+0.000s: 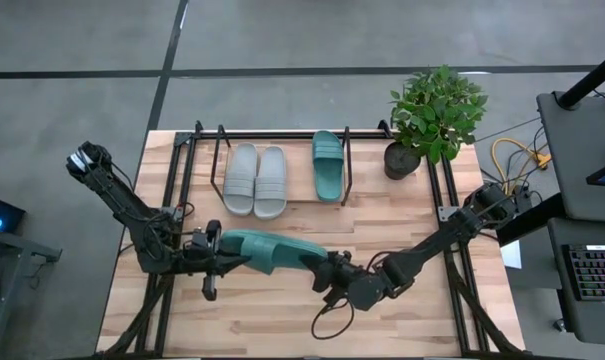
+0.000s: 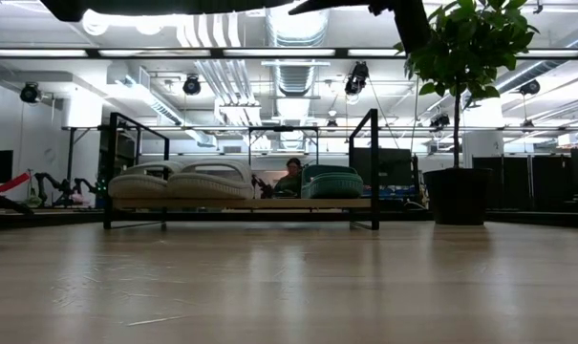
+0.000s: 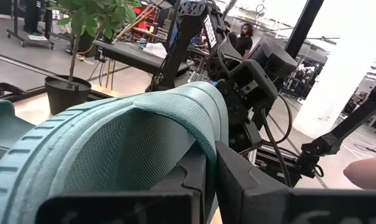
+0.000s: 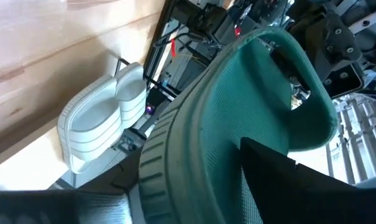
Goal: Pick and place slides into the shelf
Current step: Put the left green slide on the shelf
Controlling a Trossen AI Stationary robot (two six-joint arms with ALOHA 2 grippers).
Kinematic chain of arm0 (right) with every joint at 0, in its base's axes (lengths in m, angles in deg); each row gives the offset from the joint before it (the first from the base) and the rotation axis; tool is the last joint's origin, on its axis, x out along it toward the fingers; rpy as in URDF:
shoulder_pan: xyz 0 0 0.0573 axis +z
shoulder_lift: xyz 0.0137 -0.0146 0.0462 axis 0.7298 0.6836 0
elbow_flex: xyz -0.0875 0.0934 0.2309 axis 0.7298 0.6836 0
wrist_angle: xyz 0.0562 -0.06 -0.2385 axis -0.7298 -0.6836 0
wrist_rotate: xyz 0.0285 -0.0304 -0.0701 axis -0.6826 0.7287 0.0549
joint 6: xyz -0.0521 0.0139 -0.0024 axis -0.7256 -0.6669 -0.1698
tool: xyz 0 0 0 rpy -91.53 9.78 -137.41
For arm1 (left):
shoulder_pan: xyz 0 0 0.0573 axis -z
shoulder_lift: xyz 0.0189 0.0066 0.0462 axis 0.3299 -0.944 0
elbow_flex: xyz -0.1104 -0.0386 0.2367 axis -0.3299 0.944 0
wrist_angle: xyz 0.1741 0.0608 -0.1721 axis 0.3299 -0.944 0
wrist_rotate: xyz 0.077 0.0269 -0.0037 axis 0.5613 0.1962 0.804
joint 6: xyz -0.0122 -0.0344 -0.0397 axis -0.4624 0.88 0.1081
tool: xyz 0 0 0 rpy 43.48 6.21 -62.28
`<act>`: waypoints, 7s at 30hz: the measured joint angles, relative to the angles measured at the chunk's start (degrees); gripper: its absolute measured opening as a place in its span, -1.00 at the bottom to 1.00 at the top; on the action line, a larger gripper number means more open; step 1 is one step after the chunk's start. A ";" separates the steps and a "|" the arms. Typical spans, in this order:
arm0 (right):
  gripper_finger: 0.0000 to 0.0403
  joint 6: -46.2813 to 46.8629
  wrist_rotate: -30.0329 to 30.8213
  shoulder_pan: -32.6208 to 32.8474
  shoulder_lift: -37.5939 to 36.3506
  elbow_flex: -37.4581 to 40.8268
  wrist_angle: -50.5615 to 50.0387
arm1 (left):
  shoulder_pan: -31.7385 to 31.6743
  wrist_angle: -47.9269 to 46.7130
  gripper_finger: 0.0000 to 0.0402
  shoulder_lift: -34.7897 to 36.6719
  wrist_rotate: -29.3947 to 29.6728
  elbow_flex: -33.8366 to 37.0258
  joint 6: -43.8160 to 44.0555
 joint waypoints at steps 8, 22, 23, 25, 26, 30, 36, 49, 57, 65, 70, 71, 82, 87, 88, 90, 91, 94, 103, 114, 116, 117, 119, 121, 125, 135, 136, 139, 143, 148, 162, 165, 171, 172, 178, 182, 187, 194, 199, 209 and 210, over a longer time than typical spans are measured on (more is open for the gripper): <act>-0.76 1.21 1.40 0.07 0.00 0.02 -0.38 | -0.59 -0.21 -1.00 -0.02 0.60 0.00 0.16; -0.75 9.57 1.96 0.07 0.02 0.06 -0.31 | -0.62 0.04 -0.55 -1.25 0.14 -0.02 -7.16; -0.75 10.30 2.04 0.07 0.02 0.06 -0.31 | -0.62 0.02 -0.44 -1.31 0.16 -0.02 -8.91; -0.75 12.36 2.31 0.02 0.02 0.06 -0.31 | -0.62 0.13 -0.21 -1.29 0.56 -0.07 -12.40; -0.75 13.34 2.48 0.00 0.02 0.06 -0.38 | -0.62 0.13 -0.10 -1.13 1.00 -0.07 -13.99; -0.75 17.38 7.11 0.00 0.02 0.19 -0.83 | -0.50 -0.21 0.26 0.69 6.88 -0.07 -20.85; -0.75 25.05 17.15 -0.25 -0.07 0.62 -3.37 | -0.49 -0.02 0.51 5.96 12.65 -0.17 -28.46; -0.75 64.55 16.53 -0.20 -0.22 -0.86 -4.21 | -0.51 -0.28 0.54 10.37 31.25 -0.17 -30.28; -0.76 85.25 19.87 -3.77 0.17 -5.46 -3.54 | -0.80 -0.31 0.54 5.48 37.38 -0.27 -32.02; -0.76 100.55 19.49 -9.93 2.83 -5.75 -3.84 | -1.34 -0.27 0.54 6.00 37.67 -2.41 -39.35; -0.76 100.27 20.02 -14.36 10.20 -9.15 -3.70 | -1.34 -0.26 0.54 6.12 37.68 -1.92 -40.06; -0.76 99.06 21.03 -15.00 11.72 -10.08 -3.63 | -1.34 -0.33 0.54 6.12 37.67 -1.88 -40.58; -0.76 88.77 24.91 -17.65 21.58 -17.99 -4.02 | -1.34 -0.31 0.54 6.12 37.66 -1.53 -42.39; -0.76 90.33 25.15 -19.84 21.46 -17.68 -5.57 | -1.34 -0.33 0.54 6.10 37.64 -1.44 -42.41; -0.76 90.35 24.93 -20.21 21.46 -17.66 -5.70 | -1.34 -0.33 0.54 6.10 37.64 -1.40 -42.41; -0.76 90.87 23.36 -20.88 21.46 -17.62 -6.17 | -1.34 -0.33 0.54 6.10 37.64 -1.34 -42.41; -0.76 91.95 22.25 -21.13 21.46 -17.62 -7.09 | -1.34 -0.33 0.54 6.10 37.64 -1.33 -42.41; -0.76 97.33 20.24 -22.04 21.46 -17.62 -11.81 | -1.34 -0.33 0.54 6.10 37.64 -1.29 -42.41; -0.76 114.35 17.14 -23.68 21.46 -17.47 -27.96 | -1.34 -0.35 0.54 6.10 37.62 -0.67 -42.39; -0.76 114.48 15.84 -24.37 21.46 -17.39 -27.94 | -1.34 -0.33 0.54 6.10 37.62 -0.61 -42.32; -0.76 113.98 15.83 -24.39 21.46 -17.38 -27.93 | -1.34 -0.33 0.54 6.10 37.62 -0.61 -42.32; -0.76 113.64 15.77 -24.39 21.46 -17.38 -27.93 | -1.34 -0.33 0.54 6.10 37.62 -0.61 -42.32; -0.76 113.47 15.20 -24.38 21.46 -17.37 -27.96 | -1.34 -0.33 0.54 6.10 37.62 -0.61 -42.30; -0.76 113.68 13.49 -24.51 21.46 -17.36 -27.93 | -1.34 -0.33 0.54 6.10 37.62 -0.61 -42.28; -0.76 114.57 11.74 -24.59 21.46 -17.25 -27.85 | -1.34 -0.33 0.54 6.10 37.62 -0.61 -42.24; -0.34 117.73 2.53 -24.65 21.46 -17.20 -27.72 | -1.34 -0.33 0.54 6.10 37.62 -0.55 -42.19; -0.31 118.20 1.79 -24.65 21.46 -17.20 -27.71 | -1.34 -0.33 0.54 6.10 37.62 -0.55 -42.19; -0.26 118.41 1.08 -24.65 21.46 -17.20 -27.71 | -1.34 -0.33 0.54 6.10 37.62 -0.52 -42.18; -0.21 119.06 -0.27 -24.65 21.46 -17.20 -27.74 | -1.34 -0.35 0.54 5.77 37.62 -0.52 -42.17; -0.10 119.14 -4.13 -24.70 21.44 -17.20 -27.67 | -1.34 -0.33 0.54 5.15 37.60 -0.52 -42.19; 0.31 118.99 -11.41 -25.00 21.44 -20.35 -27.73 | -1.32 -0.33 0.54 5.11 37.60 -0.52 -42.19; 0.36 118.32 -11.30 -25.11 21.38 -20.35 -28.06 | -1.32 -0.33 0.54 5.11 37.60 -0.52 -42.19; 0.44 115.99 -11.08 -25.10 21.20 -20.35 -28.32 | -1.32 -0.33 0.54 5.11 37.60 -0.52 -42.19; 0.45 115.54 -11.05 -25.02 21.12 -20.35 -28.35 | -1.32 -0.33 0.54 5.11 37.60 -0.52 -42.19; 0.53 114.70 -11.12 -25.00 20.39 -20.35 -29.96 | -1.32 -0.33 0.54 5.11 37.60 -0.52 -42.04; 0.58 115.05 -12.01 -24.82 19.49 -20.35 -30.18 | -1.32 -0.33 0.54 5.11 37.61 -0.52 -42.01; 0.61 114.68 -16.42 -24.59 18.58 -20.37 -28.49 | -1.32 -0.33 0.54 5.11 37.62 -0.39 -41.97; 0.61 114.51 -18.64 -24.61 18.51 -20.37 -28.00 | -1.33 -0.33 0.54 5.11 37.62 -0.37 -41.95; 0.61 113.68 -18.66 -24.63 18.33 -20.37 -27.61 | -1.32 -0.33 0.54 5.11 37.61 -0.37 -41.96; 0.61 114.00 -20.41 -24.25 17.15 -20.37 -27.28 | -1.32 -0.33 0.54 5.11 37.62 -0.33 -41.95; 0.61 114.27 -20.62 -24.19 16.97 -20.37 -27.16 | -1.32 -0.33 0.54 5.11 37.62 -0.33 -41.95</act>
